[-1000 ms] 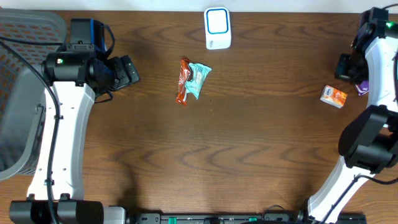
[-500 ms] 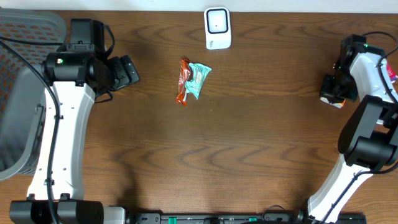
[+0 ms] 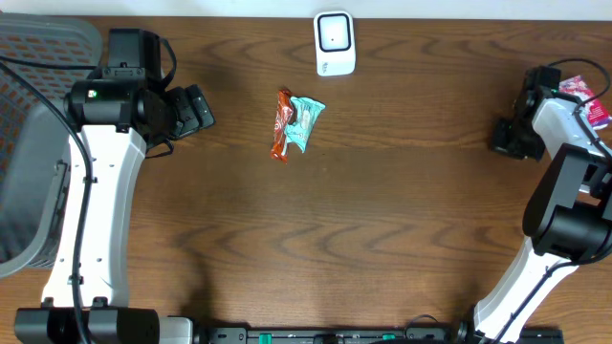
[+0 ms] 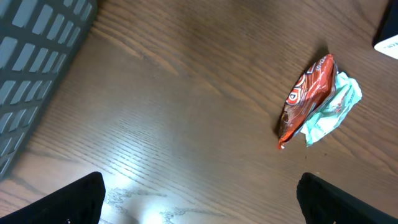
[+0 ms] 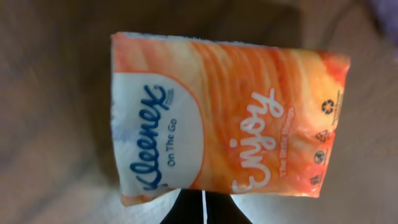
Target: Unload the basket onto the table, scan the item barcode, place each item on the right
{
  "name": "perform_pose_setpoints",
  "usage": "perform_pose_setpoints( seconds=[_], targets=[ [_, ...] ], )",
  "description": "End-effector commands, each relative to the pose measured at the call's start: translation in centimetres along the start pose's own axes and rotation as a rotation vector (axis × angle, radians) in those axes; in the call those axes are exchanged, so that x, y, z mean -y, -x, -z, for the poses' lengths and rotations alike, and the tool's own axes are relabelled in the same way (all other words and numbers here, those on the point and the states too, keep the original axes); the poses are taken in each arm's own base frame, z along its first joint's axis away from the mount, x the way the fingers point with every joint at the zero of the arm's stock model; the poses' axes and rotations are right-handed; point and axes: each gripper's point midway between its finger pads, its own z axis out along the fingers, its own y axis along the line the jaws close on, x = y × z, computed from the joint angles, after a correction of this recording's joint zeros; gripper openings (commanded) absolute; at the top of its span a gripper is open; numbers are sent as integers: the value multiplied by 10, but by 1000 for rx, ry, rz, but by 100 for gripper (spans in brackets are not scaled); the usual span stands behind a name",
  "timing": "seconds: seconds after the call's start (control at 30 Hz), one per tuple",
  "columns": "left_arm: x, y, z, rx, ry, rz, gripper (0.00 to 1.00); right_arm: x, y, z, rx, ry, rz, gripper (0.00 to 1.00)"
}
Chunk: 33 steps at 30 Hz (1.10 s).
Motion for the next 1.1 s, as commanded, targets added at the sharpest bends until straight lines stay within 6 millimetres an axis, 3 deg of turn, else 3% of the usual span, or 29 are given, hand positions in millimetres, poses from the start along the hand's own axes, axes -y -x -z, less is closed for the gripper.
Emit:
perform_pose_setpoints(
  seconds=[0.0,0.37,0.73,0.87,1.07],
  targets=[
    [-1,3,6,19,2,7,98,4,4,-8,20,1,-43,1],
    [-1,3,6,19,2,7,98,22,57,-6,223,23,-187,1],
    [-1,3,6,19,2,7,98,56,76,-3,290,4,-258,1],
    [-1,3,6,19,2,7,98,44,81,11,283,64,-244,2],
    [-1,3,6,19,2,7,98,3,94,56,321,222,-184,20]
  ],
)
